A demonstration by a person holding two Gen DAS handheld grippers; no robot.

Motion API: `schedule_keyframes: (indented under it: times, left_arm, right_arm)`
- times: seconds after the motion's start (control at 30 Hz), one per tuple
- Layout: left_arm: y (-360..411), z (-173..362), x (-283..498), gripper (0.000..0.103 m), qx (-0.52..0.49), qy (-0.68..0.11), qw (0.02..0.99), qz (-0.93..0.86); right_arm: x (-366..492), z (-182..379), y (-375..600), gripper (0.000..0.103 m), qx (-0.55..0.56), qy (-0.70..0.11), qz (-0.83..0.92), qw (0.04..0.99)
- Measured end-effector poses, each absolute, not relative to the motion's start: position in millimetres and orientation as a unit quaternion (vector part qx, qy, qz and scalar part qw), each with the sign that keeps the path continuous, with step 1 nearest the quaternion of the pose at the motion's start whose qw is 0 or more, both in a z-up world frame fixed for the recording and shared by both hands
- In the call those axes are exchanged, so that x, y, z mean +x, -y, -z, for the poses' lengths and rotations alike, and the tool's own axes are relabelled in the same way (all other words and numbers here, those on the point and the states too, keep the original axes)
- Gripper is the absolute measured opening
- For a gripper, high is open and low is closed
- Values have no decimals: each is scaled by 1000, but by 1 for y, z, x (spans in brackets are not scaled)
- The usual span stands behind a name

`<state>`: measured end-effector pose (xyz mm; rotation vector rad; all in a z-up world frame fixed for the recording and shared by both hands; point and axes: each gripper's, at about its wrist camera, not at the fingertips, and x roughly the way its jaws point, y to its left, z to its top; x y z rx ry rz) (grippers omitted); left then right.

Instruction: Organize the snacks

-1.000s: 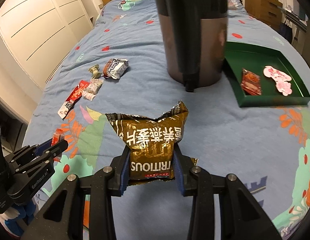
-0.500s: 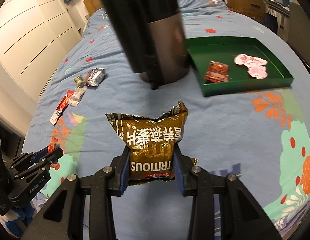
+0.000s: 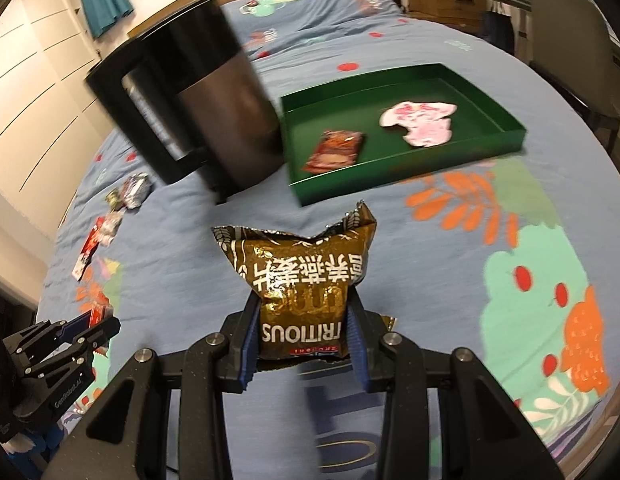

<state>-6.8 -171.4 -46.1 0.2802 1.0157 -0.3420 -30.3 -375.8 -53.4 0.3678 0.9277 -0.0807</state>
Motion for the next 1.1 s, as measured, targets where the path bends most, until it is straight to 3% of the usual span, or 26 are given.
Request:
schedule_keyframes:
  times: [1.1]
  left_arm:
    - [362, 30, 61, 19, 175, -428, 853, 242]
  right_arm:
    - [41, 59, 512, 102, 152, -413, 72, 895]
